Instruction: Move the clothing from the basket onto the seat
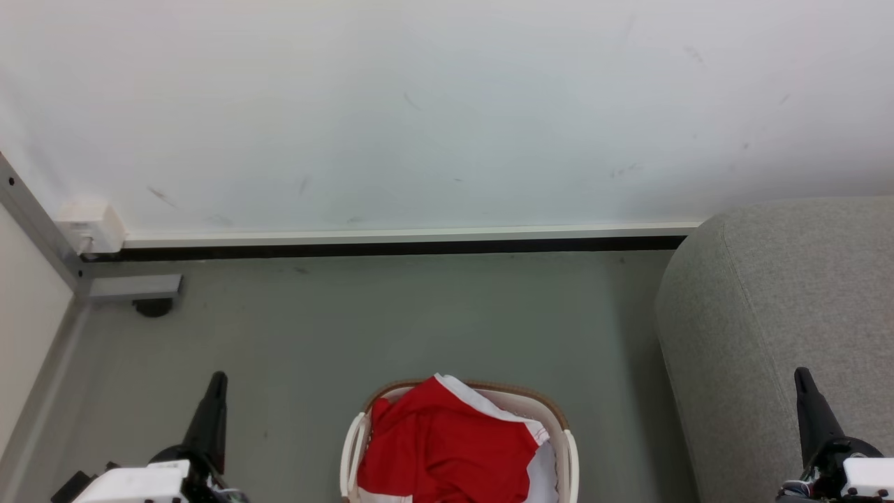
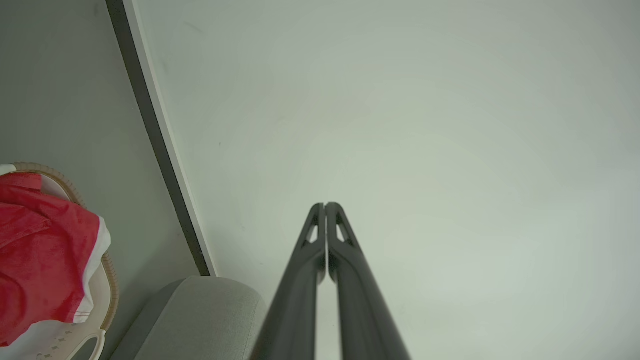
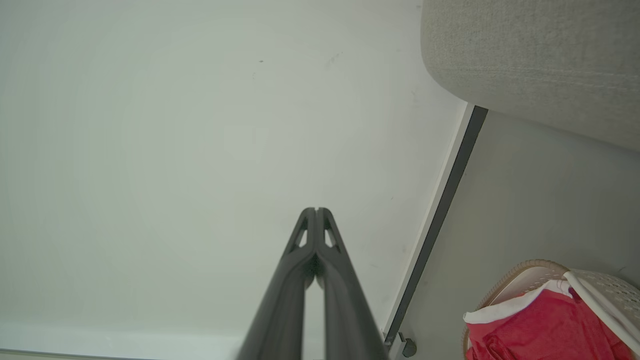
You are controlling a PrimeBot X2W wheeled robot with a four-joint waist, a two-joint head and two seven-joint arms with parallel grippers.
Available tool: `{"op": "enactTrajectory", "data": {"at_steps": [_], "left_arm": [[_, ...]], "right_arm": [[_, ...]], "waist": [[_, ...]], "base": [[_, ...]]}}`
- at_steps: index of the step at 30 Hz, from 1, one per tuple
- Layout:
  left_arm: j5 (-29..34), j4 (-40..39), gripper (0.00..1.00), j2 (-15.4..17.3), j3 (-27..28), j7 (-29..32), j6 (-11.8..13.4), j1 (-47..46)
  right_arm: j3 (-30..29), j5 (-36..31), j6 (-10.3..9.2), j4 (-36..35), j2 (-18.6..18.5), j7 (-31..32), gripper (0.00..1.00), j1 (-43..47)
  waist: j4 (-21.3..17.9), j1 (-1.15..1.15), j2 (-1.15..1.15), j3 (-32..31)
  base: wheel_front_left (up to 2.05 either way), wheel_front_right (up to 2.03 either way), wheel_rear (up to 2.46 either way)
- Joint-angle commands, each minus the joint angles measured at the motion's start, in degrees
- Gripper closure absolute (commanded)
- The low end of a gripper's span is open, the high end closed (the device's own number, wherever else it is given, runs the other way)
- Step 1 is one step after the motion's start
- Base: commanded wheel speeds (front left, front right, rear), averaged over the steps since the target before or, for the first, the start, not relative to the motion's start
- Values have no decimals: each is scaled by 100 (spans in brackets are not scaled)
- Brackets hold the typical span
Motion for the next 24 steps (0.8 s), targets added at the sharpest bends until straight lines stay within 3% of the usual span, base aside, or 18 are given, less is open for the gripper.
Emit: {"op": "enactTrajectory", "data": {"at_steps": [1,24], "left_arm": [[-29,-5,100,42,10,1,10,46],[-28,-5,100,42,10,1,10,46]], "right_arm": [[-11,-34,-15,4,-30,-6,100,58],[-11,-35,-15,4,-30,-6,100,58]], "waist": [[0,0,0,0],[0,0,0,0]], "base": [[0,0,0],[0,0,0]]}}
